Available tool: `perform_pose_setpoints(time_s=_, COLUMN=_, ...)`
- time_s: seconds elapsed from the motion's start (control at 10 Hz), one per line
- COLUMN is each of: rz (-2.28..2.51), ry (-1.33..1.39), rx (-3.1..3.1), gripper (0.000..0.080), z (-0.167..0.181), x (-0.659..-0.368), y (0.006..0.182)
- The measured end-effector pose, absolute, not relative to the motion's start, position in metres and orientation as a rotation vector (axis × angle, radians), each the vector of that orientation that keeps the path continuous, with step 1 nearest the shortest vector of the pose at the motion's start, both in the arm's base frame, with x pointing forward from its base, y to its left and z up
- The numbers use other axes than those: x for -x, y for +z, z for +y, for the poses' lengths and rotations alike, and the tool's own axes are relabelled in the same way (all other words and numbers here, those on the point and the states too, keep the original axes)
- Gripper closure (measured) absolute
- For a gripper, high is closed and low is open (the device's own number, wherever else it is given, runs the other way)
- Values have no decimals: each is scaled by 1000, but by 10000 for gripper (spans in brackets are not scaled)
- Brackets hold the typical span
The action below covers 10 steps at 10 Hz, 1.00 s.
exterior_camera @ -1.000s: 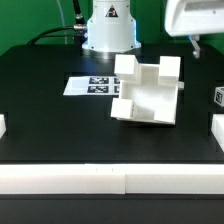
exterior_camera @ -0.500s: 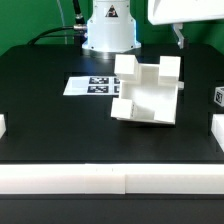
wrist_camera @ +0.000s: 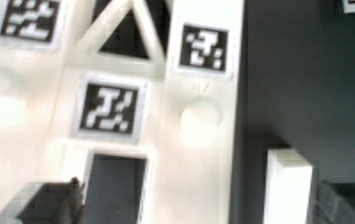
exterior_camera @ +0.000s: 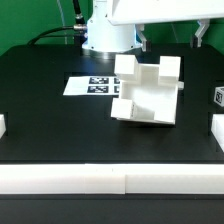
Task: Assemble chair
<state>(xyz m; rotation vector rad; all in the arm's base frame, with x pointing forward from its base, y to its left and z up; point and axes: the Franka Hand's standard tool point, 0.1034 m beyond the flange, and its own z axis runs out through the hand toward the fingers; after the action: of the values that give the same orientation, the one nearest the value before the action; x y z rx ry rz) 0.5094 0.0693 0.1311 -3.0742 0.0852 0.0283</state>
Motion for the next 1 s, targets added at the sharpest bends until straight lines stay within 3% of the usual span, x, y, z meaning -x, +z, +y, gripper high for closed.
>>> perform_pose_setpoints(time_s=0.4, rz=95, ry=30, rx=3077, gripper=151, z=66, x=-508, y=128)
perform_pose_setpoints(time_s=0.7, rz=104, ry=32, rx=3088, gripper=151, z=32, x=-521, y=123)
perform_pose_setpoints(time_s=1.0, rz=112, ry=23, rx=3088, gripper=151, z=29, x=-524, y=124)
